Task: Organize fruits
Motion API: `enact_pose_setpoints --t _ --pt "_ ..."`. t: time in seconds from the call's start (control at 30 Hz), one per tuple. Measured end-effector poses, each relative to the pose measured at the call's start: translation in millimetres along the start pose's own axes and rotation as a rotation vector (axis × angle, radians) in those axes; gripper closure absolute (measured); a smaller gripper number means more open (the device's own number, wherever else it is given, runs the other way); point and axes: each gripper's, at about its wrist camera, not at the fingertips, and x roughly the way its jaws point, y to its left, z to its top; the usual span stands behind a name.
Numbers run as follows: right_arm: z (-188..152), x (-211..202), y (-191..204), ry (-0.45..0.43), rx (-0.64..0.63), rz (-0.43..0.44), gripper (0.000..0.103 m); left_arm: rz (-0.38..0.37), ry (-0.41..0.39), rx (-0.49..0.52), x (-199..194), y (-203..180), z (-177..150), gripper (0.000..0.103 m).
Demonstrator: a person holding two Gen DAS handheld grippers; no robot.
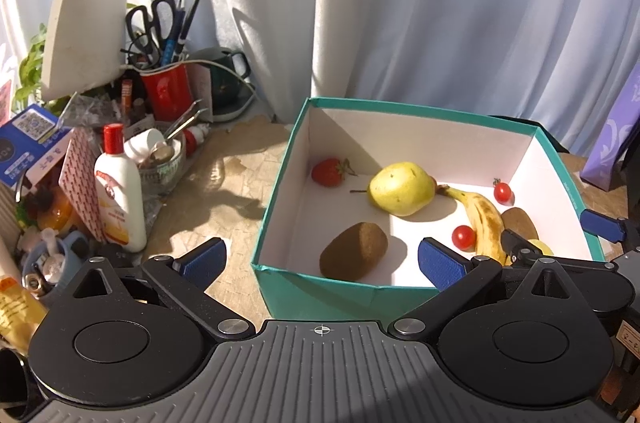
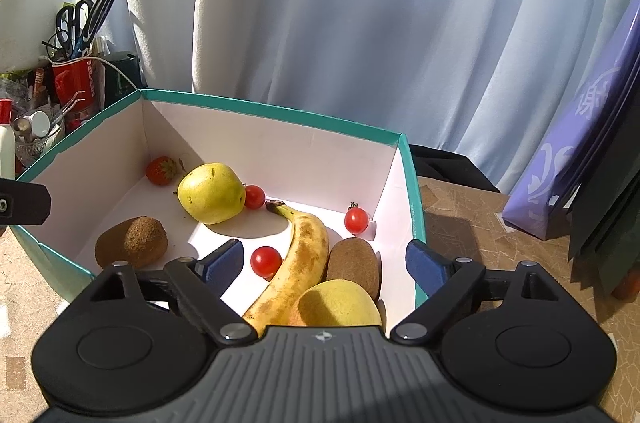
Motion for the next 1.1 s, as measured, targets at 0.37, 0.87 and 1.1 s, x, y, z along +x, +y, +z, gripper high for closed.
enact_pose_setpoints --t 0.37,0.87,1.1 --pt "0 -13 -1 -0.012 0.03 0.022 0.0 -0.008 0.012 0.011 -2 -1 -4 0.0" --pt "-4 -84 1 -0.031 0.167 -0.099 0.0 -0.051 -0.004 0.022 -22 -3 -18 0.0" --pt "-21 -110 13 0.016 0.168 -0.168 0.0 -0.046 0.0 0.029 -30 -3 -25 0.0"
